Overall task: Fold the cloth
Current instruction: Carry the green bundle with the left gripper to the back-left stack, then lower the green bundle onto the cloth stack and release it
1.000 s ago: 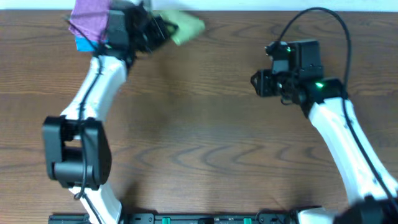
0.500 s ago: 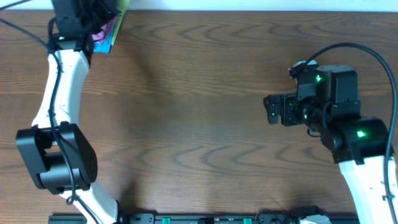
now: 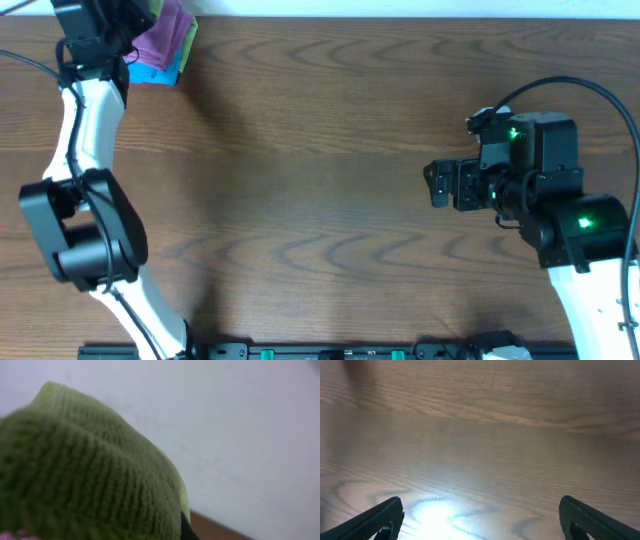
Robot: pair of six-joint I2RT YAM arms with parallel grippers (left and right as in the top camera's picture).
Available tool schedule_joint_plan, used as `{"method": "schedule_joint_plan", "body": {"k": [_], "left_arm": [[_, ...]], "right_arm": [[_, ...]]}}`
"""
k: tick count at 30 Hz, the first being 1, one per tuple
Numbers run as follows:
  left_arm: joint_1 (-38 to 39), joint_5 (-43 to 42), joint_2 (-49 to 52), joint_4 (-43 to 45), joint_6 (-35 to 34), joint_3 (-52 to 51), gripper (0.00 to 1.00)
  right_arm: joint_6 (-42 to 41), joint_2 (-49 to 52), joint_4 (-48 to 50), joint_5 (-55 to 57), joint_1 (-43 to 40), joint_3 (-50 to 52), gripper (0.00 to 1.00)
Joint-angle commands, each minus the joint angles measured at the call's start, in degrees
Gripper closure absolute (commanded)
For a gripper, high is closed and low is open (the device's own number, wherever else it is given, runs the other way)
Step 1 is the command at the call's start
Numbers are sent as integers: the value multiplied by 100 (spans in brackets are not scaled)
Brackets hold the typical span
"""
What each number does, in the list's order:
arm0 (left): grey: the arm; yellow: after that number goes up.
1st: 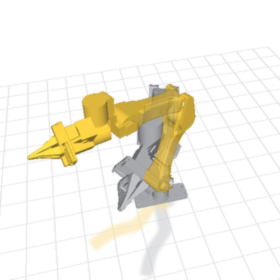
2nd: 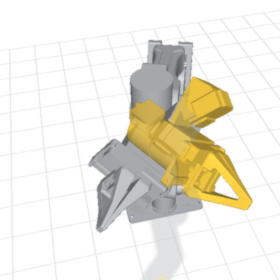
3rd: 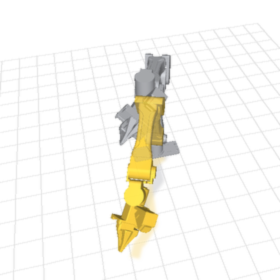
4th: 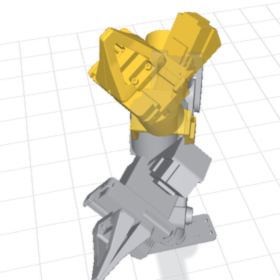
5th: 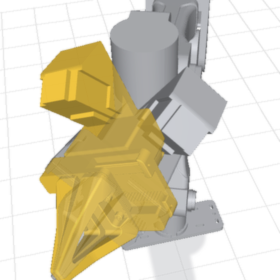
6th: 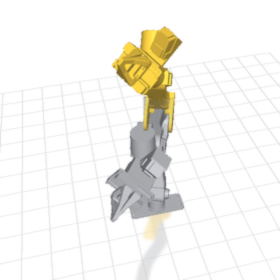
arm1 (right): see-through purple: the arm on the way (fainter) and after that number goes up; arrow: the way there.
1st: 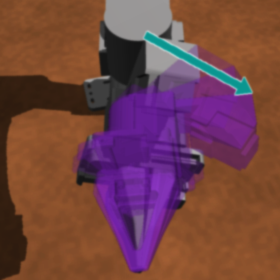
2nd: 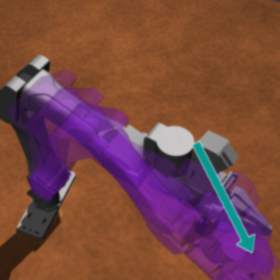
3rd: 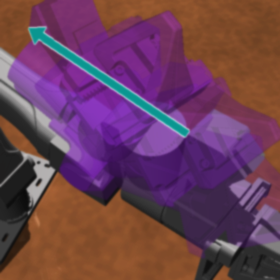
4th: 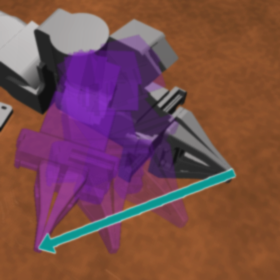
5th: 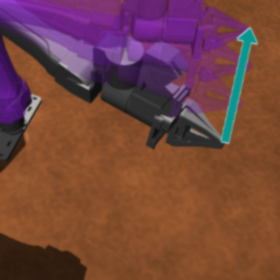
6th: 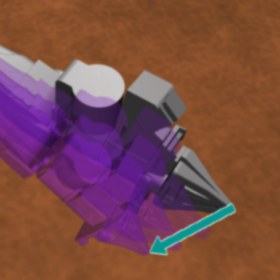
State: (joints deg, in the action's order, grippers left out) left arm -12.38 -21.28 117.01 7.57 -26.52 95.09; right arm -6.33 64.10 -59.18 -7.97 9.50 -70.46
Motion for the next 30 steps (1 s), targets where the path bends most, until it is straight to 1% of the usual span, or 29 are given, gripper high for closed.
{"method": "schedule_joint_plan", "body": {"k": [1,5,10,18,25,30], "left_arm": [[-72,-155,269,142,173,437,94],[-111,-723,717,332,168,876,95],[-120,-728,1016,330,173,1196,94],[-192,-745,1281,317,229,1202,95],[-273,-1060,1543,264,229,1202,94],[-278,-1016,1576,-177,234,1202,94]], "right_arm": [[-195,-46,-20,-129,-4,-79,1],[-334,-44,-20,-136,-4,-79,1],[-439,-44,-20,-221,-4,-79,1],[-507,-44,-15,-306,-4,-79,1],[-590,-44,-15,-304,-4,-79,1],[-590,-44,31,-396,-4,-79,1]]}}
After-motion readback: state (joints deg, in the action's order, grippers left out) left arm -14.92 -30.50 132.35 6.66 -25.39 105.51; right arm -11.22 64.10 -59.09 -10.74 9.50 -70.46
